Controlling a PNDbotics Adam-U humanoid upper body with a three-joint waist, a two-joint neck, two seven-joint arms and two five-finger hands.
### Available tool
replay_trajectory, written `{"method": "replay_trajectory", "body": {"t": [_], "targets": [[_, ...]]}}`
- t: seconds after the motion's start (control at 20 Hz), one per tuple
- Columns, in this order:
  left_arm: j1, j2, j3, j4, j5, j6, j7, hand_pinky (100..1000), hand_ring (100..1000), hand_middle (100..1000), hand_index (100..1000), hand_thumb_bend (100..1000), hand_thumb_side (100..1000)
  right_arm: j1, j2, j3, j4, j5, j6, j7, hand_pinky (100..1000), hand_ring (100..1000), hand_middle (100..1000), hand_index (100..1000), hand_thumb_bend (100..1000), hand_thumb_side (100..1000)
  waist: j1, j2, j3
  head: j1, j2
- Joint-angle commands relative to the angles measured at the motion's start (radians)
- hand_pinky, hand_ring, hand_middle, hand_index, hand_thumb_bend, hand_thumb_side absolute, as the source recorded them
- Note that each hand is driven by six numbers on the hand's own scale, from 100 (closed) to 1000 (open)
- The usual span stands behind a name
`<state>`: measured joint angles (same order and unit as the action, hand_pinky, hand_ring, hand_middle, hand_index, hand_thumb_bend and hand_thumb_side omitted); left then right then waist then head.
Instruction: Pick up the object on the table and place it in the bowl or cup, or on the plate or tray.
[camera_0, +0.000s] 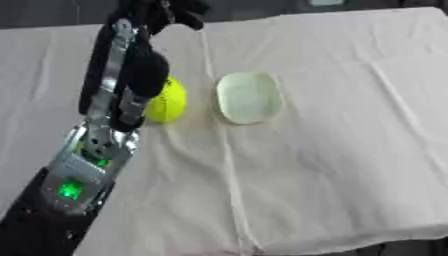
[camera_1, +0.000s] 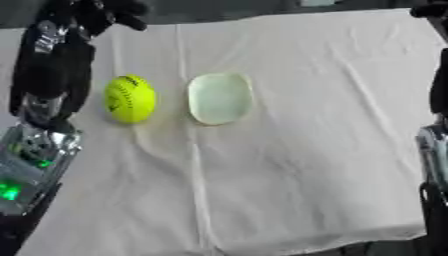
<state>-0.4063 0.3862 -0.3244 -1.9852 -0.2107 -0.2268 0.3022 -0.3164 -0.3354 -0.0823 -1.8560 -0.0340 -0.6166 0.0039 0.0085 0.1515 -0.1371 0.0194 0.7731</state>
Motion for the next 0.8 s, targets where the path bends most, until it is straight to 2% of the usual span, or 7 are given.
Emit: {"method": "replay_trajectory", "body": {"t": [0.05, 0.8], "targets": [[-0.001, 0.005, 0.019, -0.015, -0.009, -0.001, 0.015, 581, 680, 918, 888, 585, 1000, -0.004, -0.023, -0.014, -0.024, 0.012, -0.001, -0.014, 649, 749, 791, 934, 100, 1000, -0.008, -0.019, 0.006, 0.001, -0.003], [0.019, -0.017, 0.018, -0.015, -0.014, 0.005, 0.032, 577, 676, 920, 892, 582, 1000, -0.003, -0.015, -0.016, -0.02, 0.038, -0.001, -0.035, 659, 761, 791, 934, 100, 1000, -0.021, -0.022, 0.048, -0.004, -0.003]]}}
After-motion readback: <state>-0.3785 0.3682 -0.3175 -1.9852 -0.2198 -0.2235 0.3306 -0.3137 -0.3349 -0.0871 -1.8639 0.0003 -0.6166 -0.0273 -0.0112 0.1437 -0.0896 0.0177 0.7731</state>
